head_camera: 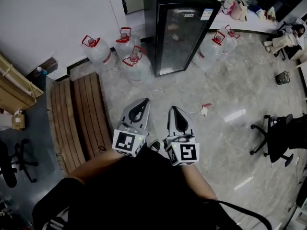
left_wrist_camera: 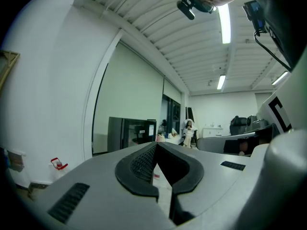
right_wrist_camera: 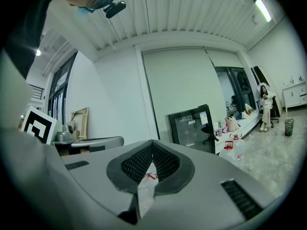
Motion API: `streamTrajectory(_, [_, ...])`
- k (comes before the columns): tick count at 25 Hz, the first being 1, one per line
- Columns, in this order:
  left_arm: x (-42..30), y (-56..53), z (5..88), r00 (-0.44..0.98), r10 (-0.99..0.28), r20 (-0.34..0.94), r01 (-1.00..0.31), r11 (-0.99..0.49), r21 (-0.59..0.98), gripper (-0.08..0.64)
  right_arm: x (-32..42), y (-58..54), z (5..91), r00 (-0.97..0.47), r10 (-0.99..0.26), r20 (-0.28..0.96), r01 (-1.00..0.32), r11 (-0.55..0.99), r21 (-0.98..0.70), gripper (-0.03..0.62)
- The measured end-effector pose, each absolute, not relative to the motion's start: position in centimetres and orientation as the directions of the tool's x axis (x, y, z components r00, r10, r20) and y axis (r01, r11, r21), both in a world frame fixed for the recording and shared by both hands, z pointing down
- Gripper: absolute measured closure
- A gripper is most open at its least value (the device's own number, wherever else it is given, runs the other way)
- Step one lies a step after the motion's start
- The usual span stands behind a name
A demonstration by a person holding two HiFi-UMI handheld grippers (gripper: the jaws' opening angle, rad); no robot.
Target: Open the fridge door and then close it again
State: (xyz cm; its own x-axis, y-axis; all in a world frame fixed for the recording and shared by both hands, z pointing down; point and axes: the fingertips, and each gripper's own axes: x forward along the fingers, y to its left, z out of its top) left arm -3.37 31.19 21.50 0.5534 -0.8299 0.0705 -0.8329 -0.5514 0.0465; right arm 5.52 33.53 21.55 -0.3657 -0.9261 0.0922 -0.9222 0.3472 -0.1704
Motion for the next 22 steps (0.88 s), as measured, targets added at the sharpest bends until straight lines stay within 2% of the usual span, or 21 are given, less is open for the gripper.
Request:
streamTrajectory(6, [-3.4, 24.1, 23.5, 0.575, -0.814, 0.084, -0.818, -0.571, 0.072, 0.554, 4.9, 26.3, 22.4, -0.349, -0.929, 0.12, -0.933, 0.333, -0.137, 0.577])
streamTrajectory(12, [-3.7, 14.4, 22.6, 0.627, -0.778, 0.037, -0.778, -0.624, 0.073, 0.554, 4.3, 16.5, 23.3, -0.307, -0.94, 0.15, -0.95, 0.292, -0.11, 0.577])
streamTrajectory(22, [-6.4, 1.8, 24.8, 0.678, -0.729, 0.097, -0.734, -0.665, 0.14, 0.554, 1.8, 3.9, 23.3, -0.242, -0.956, 0.164, -0.969, 0.23, -0.092, 0.577])
